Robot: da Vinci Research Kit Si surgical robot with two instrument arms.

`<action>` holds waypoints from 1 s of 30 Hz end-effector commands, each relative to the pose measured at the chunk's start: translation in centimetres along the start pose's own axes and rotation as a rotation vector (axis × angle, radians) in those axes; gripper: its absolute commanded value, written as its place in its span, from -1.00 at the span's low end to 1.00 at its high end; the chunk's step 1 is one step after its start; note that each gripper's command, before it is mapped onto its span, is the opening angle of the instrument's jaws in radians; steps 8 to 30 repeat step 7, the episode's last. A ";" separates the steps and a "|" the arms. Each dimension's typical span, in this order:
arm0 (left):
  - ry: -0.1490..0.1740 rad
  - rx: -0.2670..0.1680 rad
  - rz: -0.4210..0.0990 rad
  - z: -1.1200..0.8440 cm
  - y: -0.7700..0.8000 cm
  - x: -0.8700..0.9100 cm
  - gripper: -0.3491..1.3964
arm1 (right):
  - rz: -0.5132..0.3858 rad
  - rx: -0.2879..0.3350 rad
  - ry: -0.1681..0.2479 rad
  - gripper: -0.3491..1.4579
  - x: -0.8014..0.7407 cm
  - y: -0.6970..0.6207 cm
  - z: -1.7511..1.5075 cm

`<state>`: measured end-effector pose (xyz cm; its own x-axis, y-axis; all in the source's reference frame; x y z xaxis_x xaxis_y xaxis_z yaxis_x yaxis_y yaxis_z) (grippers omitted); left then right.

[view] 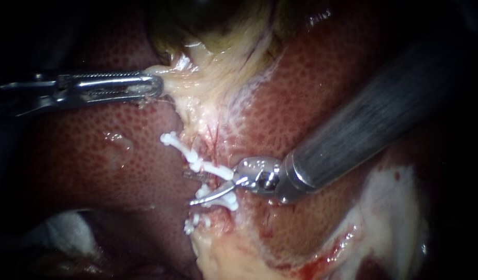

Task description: Go to the cutting position right tube

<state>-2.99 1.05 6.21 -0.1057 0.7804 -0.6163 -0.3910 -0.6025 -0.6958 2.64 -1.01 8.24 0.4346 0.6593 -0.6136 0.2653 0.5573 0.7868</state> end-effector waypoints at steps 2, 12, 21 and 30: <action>0.000 0.000 0.000 0.00 0.00 0.00 -1.00 | 0.000 0.001 -0.001 0.71 0.00 0.00 -0.01; 0.000 0.000 0.000 0.00 0.00 0.00 -1.00 | 0.000 0.001 -0.001 0.71 0.00 0.00 -0.01; 0.000 0.000 0.000 0.00 0.00 0.00 -1.00 | 0.000 0.001 -0.001 0.71 0.00 0.00 -0.01; 0.000 0.000 0.000 0.00 0.00 0.00 -1.00 | 0.000 0.001 -0.001 0.71 0.00 0.00 -0.01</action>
